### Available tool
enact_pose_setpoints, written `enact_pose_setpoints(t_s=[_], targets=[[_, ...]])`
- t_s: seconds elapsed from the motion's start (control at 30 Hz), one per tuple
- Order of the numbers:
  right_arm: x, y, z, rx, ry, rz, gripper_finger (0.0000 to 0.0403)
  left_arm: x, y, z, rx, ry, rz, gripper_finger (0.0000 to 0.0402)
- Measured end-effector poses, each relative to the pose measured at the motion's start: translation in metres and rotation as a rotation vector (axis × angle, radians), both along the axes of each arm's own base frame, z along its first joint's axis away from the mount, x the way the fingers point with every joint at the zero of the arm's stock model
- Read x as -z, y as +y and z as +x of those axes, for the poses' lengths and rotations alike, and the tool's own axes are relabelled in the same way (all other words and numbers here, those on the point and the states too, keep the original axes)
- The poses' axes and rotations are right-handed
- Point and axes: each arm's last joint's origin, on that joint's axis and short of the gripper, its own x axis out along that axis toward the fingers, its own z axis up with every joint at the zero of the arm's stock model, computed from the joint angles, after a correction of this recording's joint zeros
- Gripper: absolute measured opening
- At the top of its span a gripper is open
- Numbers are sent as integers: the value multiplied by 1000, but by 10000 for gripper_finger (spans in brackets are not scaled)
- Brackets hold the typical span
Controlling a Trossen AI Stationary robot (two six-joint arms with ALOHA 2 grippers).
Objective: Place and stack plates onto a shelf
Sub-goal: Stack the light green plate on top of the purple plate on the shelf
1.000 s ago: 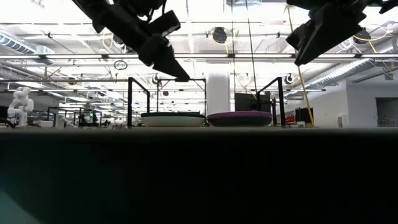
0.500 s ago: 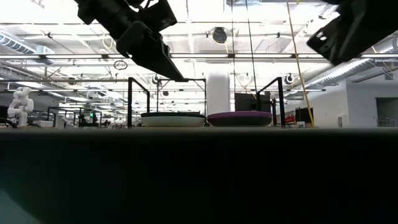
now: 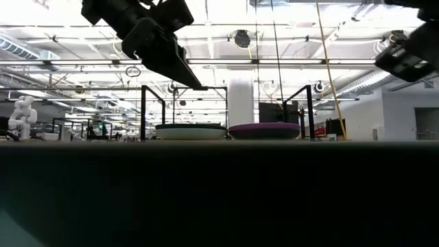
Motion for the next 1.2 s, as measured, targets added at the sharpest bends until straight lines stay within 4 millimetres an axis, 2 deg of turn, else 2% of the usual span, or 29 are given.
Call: enact_pose_setpoints(t_s=[0.2, 0.43, 0.67, 0.83, 0.97, 1.2], targets=[[20, 18, 7, -36, 71, 49, 116, 0, 0, 0, 0, 6, 1, 134], [21, 38, 13, -96, 82, 31, 123, 0, 0, 0, -2, 6, -1, 134], [34, 40, 13, -154, 96, -82, 123, 0, 0, 0, -6, 6, -5, 134], [34, 39, 13, -169, 76, -113, 123, 0, 0, 0, -8, 6, -8, 134], [35, 38, 12, -184, 90, -134, 109, 0, 0, 0, -8, 6, -8, 134], [38, 40, 11, -236, 76, -168, 62, 0, 0, 0, -8, 5, -7, 134]])
